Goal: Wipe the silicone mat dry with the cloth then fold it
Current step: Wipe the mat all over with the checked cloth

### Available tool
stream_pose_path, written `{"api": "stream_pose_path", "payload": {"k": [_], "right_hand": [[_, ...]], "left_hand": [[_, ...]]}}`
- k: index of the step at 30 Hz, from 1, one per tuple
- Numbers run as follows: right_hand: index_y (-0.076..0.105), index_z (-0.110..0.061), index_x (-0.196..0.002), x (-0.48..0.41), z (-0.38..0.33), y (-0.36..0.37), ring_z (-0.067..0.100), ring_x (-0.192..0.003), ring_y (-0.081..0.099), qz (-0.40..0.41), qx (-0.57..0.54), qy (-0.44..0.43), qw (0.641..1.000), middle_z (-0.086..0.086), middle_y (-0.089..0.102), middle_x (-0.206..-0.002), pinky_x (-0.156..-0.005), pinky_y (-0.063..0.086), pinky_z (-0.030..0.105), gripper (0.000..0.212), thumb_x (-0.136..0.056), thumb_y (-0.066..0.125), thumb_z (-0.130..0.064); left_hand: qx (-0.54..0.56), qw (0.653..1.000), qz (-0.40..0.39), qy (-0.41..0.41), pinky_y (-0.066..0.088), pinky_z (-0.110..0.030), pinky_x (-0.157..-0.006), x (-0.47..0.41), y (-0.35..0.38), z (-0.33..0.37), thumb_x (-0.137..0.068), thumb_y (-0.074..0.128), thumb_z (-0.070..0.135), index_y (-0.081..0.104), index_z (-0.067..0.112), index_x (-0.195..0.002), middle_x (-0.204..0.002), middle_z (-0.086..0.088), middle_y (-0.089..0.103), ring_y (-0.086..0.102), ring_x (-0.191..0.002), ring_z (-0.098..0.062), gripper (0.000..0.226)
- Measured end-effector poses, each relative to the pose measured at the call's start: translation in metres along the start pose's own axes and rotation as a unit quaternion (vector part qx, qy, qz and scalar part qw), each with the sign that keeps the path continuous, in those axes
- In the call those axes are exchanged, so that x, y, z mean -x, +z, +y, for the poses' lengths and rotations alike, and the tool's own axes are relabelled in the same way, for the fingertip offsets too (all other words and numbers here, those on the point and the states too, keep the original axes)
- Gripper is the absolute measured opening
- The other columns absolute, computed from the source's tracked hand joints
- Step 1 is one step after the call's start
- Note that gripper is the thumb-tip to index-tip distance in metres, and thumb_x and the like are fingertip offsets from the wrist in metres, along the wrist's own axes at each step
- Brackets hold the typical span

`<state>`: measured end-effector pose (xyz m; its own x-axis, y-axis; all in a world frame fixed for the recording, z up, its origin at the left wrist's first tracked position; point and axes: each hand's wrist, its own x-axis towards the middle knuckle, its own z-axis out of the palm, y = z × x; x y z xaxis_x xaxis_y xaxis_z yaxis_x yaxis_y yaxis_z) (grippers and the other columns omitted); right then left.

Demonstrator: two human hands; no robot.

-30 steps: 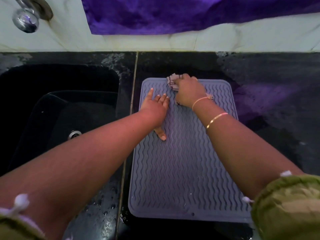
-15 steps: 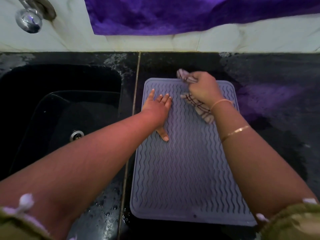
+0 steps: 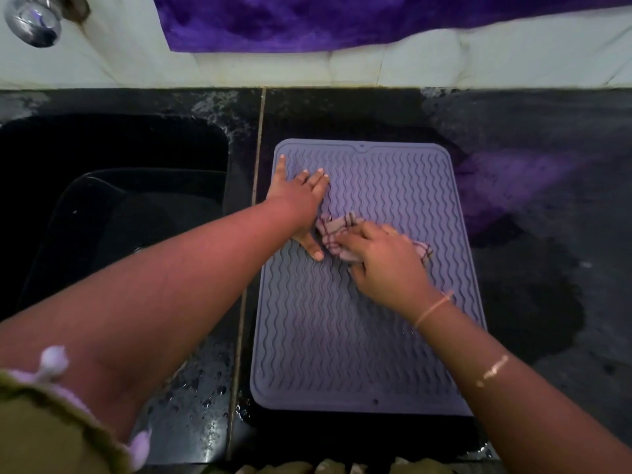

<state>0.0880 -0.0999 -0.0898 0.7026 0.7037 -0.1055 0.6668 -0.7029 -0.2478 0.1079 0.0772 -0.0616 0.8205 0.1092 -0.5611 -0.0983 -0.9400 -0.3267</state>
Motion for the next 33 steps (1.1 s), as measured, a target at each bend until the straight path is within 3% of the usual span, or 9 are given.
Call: {"api": "stream_pose_path", "payload": {"k": [3, 6, 8, 10, 11, 14, 18, 26, 33], "right_hand": [[0.056, -0.028, -0.126, 0.023, -0.003, -0.004, 0.027, -0.109, 0.053, -0.029, -0.03, -0.028, 0.999, -0.001, 0.055, -0.123, -0.086, 0.047, 0.04, 0.043, -0.083, 0.054, -0.027], [0.065, -0.026, -0.117, 0.022, 0.003, -0.017, 0.02, -0.099, 0.061, -0.051, -0.193, 0.008, 0.98, -0.004, 0.063, -0.112, -0.085, 0.052, 0.035, 0.037, -0.083, 0.06, -0.014], [0.066, -0.024, -0.113, 0.004, 0.008, -0.028, 0.008, -0.082, 0.067, -0.037, -0.323, 0.069, 0.943, -0.01, 0.063, -0.102, -0.07, 0.056, 0.02, 0.035, -0.084, 0.059, -0.005], [0.064, -0.023, -0.116, -0.025, 0.015, -0.036, -0.008, -0.069, 0.062, 0.034, -0.321, 0.105, 0.941, -0.011, 0.061, -0.097, -0.058, 0.042, -0.002, 0.038, -0.085, 0.054, -0.003], [0.063, -0.024, -0.118, -0.04, 0.018, -0.039, -0.01, -0.07, 0.061, 0.056, -0.297, 0.119, 0.946, -0.009, 0.063, -0.097, -0.058, 0.039, -0.004, 0.04, -0.085, 0.052, -0.005], [0.058, -0.024, -0.126, -0.069, 0.018, -0.035, 0.017, -0.106, 0.061, 0.047, -0.22, 0.147, 0.963, 0.003, 0.065, -0.119, -0.089, 0.045, 0.021, 0.045, -0.084, 0.05, -0.011], [0.054, -0.03, -0.128, -0.052, 0.005, -0.013, 0.032, -0.113, 0.052, 0.042, -0.075, 0.1, 0.991, 0.009, 0.054, -0.124, -0.093, 0.045, 0.041, 0.042, -0.086, 0.052, -0.023], [0.061, -0.029, -0.122, 0.016, -0.001, -0.017, 0.028, -0.112, 0.051, -0.095, -0.051, -0.082, 0.991, 0.001, 0.056, -0.123, -0.091, 0.045, 0.043, 0.045, -0.082, 0.05, -0.01], [0.065, -0.022, -0.117, 0.049, -0.006, -0.021, 0.02, -0.113, 0.053, -0.17, -0.137, -0.081, 0.972, 0.0, 0.058, -0.123, -0.096, 0.043, 0.031, 0.048, -0.079, 0.05, 0.003]], "left_hand": [[-0.01, 1.0, 0.008, -0.006, -0.009, -0.061, -0.111, 0.0, 0.0, 0.001, -0.056, 0.06, 0.08, -0.017, 0.011, -0.148, -0.159, -0.004, -0.014, -0.002, -0.146, -0.024, 0.139], [-0.02, 1.0, 0.014, -0.014, -0.01, -0.061, -0.111, 0.002, 0.0, 0.003, -0.061, 0.06, 0.077, -0.015, 0.009, -0.148, -0.159, -0.006, -0.012, 0.0, -0.146, -0.026, 0.134], [-0.022, 1.0, 0.012, -0.016, -0.012, -0.062, -0.108, 0.005, -0.002, 0.007, -0.058, 0.06, 0.079, -0.013, 0.009, -0.149, -0.159, -0.007, -0.009, 0.0, -0.146, -0.027, 0.136], [-0.017, 0.999, 0.029, -0.011, -0.013, -0.061, -0.107, 0.008, 0.0, 0.009, -0.054, 0.059, 0.081, -0.006, 0.012, -0.151, -0.16, -0.006, -0.003, 0.004, -0.146, -0.028, 0.135], [-0.007, 0.999, 0.052, -0.003, -0.013, -0.062, -0.107, 0.011, 0.005, 0.008, -0.055, 0.058, 0.08, -0.001, 0.014, -0.151, -0.16, -0.005, 0.001, 0.009, -0.146, -0.028, 0.131], [0.09, 0.99, 0.108, 0.033, -0.014, -0.066, -0.106, 0.021, 0.032, -0.004, -0.062, 0.052, 0.08, 0.003, 0.022, -0.152, -0.16, -0.002, 0.005, 0.012, -0.145, -0.023, 0.117], [0.116, 0.991, 0.049, 0.055, -0.022, -0.066, -0.098, 0.027, 0.048, -0.007, -0.042, 0.045, 0.094, -0.019, 0.026, -0.147, -0.157, 0.002, -0.018, -0.013, -0.145, -0.021, 0.141], [0.036, 0.996, 0.076, 0.017, -0.016, -0.071, -0.1, 0.023, 0.045, 0.002, -0.039, 0.038, 0.097, -0.022, 0.022, -0.147, -0.158, 0.0, -0.017, -0.005, -0.146, -0.022, 0.145], [0.036, 0.992, 0.119, 0.01, -0.014, -0.069, -0.104, 0.041, 0.045, 0.011, -0.056, 0.047, 0.086, -0.003, 0.021, -0.151, -0.16, -0.001, 0.001, 0.011, -0.146, -0.023, 0.125]]}}
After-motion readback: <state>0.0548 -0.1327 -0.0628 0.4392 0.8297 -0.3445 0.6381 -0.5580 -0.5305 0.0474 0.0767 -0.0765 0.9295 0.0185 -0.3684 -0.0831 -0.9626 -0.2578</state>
